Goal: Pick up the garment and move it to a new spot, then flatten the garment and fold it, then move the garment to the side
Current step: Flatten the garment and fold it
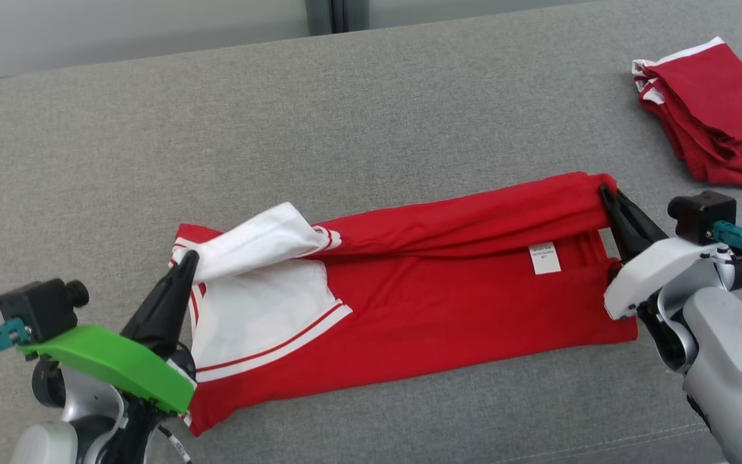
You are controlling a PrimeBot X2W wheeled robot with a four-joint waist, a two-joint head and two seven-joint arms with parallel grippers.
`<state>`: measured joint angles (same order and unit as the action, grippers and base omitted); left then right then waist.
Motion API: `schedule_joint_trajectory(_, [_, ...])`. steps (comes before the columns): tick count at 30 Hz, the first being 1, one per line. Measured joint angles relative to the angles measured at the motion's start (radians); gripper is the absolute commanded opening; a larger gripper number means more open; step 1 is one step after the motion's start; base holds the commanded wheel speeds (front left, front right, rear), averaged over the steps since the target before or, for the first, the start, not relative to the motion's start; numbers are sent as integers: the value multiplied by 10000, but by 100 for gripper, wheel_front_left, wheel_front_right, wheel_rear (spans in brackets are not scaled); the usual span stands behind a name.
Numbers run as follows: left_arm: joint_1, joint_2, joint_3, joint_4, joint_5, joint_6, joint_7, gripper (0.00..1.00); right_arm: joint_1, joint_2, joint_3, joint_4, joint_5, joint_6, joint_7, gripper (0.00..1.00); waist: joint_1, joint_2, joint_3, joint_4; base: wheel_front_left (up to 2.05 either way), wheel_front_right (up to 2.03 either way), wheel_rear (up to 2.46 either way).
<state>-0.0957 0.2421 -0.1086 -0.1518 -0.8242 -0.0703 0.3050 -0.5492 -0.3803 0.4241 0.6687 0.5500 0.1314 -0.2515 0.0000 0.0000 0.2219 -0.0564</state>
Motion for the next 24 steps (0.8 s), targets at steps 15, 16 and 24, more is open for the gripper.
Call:
schedule_joint_trajectory(15, [1438, -604, -117, 763, -184, 17, -876, 0, 1967, 855, -1885, -1014, -1003, 0, 255, 0, 0, 0, -163, 208, 0, 0, 0])
schedule_joint_trajectory(16, [1460, -616, -105, 844, -186, 0, -922, 0, 2032, 917, -1973, -1047, -1076, 0, 270, 0, 0, 0, -160, 200, 0, 0, 0])
schedule_joint_trajectory(24, [1809, -742, -153, 1221, -274, -82, -1256, 100, 2531, 1434, -2788, -1174, -1419, 0, 247, 100, 0, 0, -236, 176, 0, 0, 0])
